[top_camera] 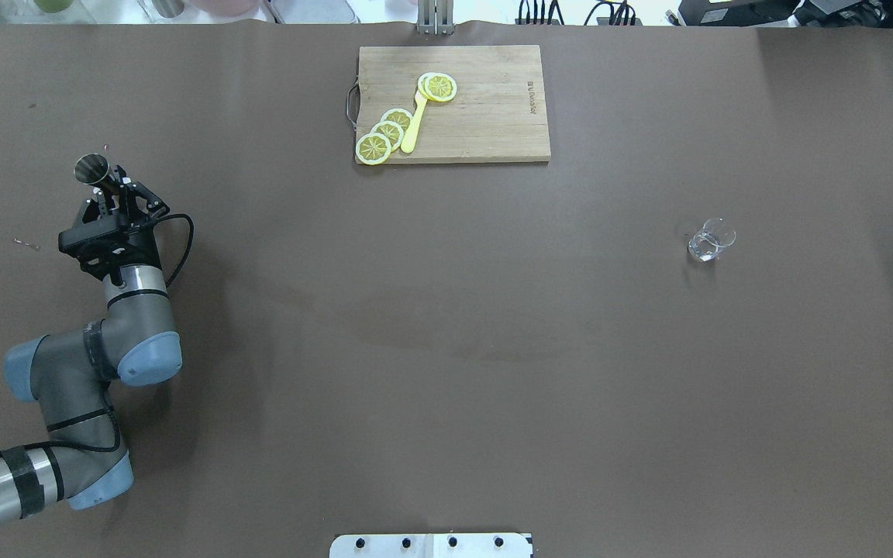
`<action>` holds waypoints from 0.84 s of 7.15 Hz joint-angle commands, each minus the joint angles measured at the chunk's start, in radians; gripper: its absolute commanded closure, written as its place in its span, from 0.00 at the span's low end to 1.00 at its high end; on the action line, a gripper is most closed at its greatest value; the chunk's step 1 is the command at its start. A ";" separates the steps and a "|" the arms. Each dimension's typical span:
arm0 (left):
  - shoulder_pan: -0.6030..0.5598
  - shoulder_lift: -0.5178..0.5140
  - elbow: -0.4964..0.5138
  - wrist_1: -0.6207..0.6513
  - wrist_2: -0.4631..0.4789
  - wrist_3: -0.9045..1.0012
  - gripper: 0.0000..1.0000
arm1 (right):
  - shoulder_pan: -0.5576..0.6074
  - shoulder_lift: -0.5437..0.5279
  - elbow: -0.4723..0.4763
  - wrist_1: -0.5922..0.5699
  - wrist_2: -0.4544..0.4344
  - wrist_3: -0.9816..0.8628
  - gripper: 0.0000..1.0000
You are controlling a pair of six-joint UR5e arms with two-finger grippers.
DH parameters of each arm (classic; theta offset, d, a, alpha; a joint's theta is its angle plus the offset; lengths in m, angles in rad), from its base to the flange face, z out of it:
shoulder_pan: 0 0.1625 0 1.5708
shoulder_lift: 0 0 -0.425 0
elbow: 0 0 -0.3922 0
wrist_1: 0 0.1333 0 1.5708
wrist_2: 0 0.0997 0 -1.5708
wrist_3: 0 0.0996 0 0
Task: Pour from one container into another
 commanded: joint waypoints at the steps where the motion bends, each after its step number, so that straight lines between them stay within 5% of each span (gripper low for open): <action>1: 0.003 0.002 0.001 0.000 0.000 0.000 0.59 | 0.000 0.000 0.001 0.000 0.002 0.000 0.00; 4: 0.006 0.009 -0.002 0.002 0.000 0.000 0.46 | 0.000 0.000 0.001 0.000 0.002 0.000 0.00; 5: 0.006 0.012 -0.004 0.002 0.000 0.000 0.30 | 0.000 0.000 -0.001 0.000 0.002 0.000 0.00; 6: 0.010 0.015 -0.007 0.002 0.002 0.000 0.00 | 0.000 0.000 -0.001 0.000 0.002 0.000 0.00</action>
